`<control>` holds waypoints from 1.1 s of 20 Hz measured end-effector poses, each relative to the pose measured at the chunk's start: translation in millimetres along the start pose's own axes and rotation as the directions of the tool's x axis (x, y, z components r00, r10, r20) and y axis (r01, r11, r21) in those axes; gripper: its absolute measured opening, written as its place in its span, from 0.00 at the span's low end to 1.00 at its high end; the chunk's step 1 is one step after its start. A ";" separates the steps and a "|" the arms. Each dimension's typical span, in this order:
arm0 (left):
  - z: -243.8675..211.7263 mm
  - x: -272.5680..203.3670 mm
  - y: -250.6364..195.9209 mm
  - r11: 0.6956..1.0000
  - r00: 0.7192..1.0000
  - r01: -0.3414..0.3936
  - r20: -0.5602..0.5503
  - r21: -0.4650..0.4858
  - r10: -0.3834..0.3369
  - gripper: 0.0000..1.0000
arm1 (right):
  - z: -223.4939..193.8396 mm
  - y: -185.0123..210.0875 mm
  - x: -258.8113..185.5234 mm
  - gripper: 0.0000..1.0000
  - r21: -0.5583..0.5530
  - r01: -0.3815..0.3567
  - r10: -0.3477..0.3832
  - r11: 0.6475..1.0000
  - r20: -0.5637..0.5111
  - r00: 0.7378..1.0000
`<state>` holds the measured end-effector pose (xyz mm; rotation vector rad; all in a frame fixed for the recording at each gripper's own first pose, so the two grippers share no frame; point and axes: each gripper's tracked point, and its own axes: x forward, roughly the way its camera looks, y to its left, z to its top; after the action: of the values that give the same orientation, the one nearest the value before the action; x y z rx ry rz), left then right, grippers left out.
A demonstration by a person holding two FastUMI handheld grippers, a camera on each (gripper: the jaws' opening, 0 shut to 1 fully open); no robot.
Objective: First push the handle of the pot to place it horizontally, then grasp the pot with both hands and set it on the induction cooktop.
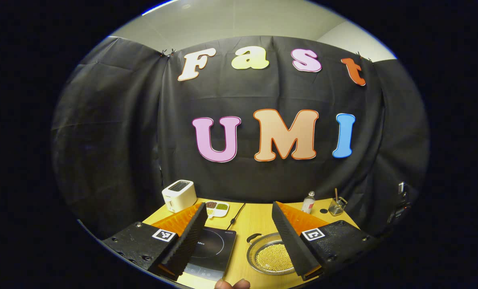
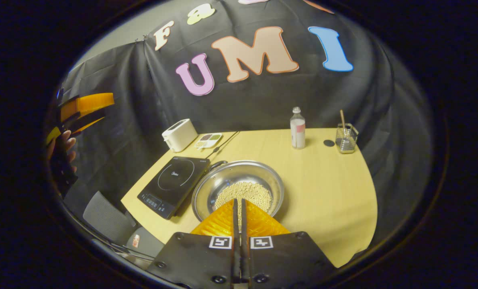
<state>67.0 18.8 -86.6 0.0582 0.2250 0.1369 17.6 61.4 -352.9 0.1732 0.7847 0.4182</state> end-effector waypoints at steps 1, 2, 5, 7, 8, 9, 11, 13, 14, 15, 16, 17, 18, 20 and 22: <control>-3.5 -1.3 -0.6 1.000 1.000 -0.015 -0.013 0.004 0.015 0.98 | -7.2 -1.6 5.0 0.03 -0.005 -0.017 0.017 1.000 -0.019 1.000; -7.5 -1.2 -1.8 1.000 0.999 -0.025 -0.024 0.001 0.025 0.97 | -15.4 -3.7 9.3 0.03 -0.014 -0.029 0.028 0.999 -0.039 0.999; -18.8 0.4 -6.6 0.999 0.997 -0.035 -0.069 -0.011 0.035 0.99 | -31.0 -7.9 18.5 0.03 -0.016 -0.048 0.046 0.999 -0.085 0.995; -21.2 5.4 -4.9 0.999 0.996 -0.043 -0.085 -0.006 0.042 0.98 | -42.5 -9.5 29.2 0.03 -0.026 -0.053 0.050 0.998 -0.116 0.992; -26.1 5.9 -3.7 0.999 0.994 -0.046 -0.103 -0.003 0.045 0.98 | -50.7 -8.7 32.8 0.00 -0.027 -0.061 0.057 0.998 -0.136 0.989; -26.9 7.1 -4.2 0.999 0.994 -0.044 -0.102 -0.003 0.044 0.98 | -57.7 -5.9 37.8 0.03 -0.023 -0.077 0.073 0.997 -0.152 0.986; -34.2 8.3 -2.5 0.999 0.991 -0.051 -0.124 0.000 0.051 0.98 | -77.3 -4.8 46.0 0.03 -0.034 -0.092 0.083 0.995 -0.208 0.975; -37.6 9.2 -4.9 0.999 0.990 -0.046 -0.134 -0.004 0.045 0.98 | -91.5 -5.3 47.7 0.03 -0.023 -0.102 0.093 0.995 -0.250 0.964; -39.2 9.7 -3.9 0.999 0.989 -0.049 -0.138 -0.004 0.048 0.98 | -99.0 -4.2 46.6 0.03 -0.015 -0.109 0.101 0.994 -0.271 0.957; -39.9 10.4 -3.7 0.999 0.989 -0.050 -0.141 -0.008 0.048 0.98 | -105.2 -4.2 48.3 0.03 -0.012 -0.111 0.103 0.994 -0.292 0.951; -40.5 10.9 -4.2 0.999 0.988 -0.050 -0.144 -0.014 0.047 0.98 | -112.0 -4.2 52.2 0.03 -0.013 -0.114 0.105 0.993 -0.307 0.946; -43.0 12.4 -5.2 0.999 0.988 -0.049 -0.150 -0.016 0.046 0.98 | -116.2 -3.8 55.1 0.02 -0.017 -0.120 0.108 0.993 -0.321 0.941; -43.8 12.6 -4.8 0.999 0.987 -0.049 -0.154 -0.015 0.046 0.98 | -122.5 -2.9 57.2 0.02 -0.021 -0.128 0.114 0.992 -0.338 0.934; -43.4 11.3 -4.2 0.999 0.987 -0.049 -0.154 -0.006 0.048 0.98 | -132.1 -3.1 59.1 0.03 -0.026 -0.138 0.119 0.990 -0.365 0.923; -42.5 11.7 -2.5 0.999 0.987 -0.051 -0.152 0.001 0.050 0.98 | -140.0 -3.9 62.6 0.03 -0.028 -0.137 0.116 0.990 -0.386 0.915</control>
<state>69.0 19.8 -130.7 0.0509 0.3759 0.1925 -41.8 84.3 -492.3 0.0913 1.1515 0.6069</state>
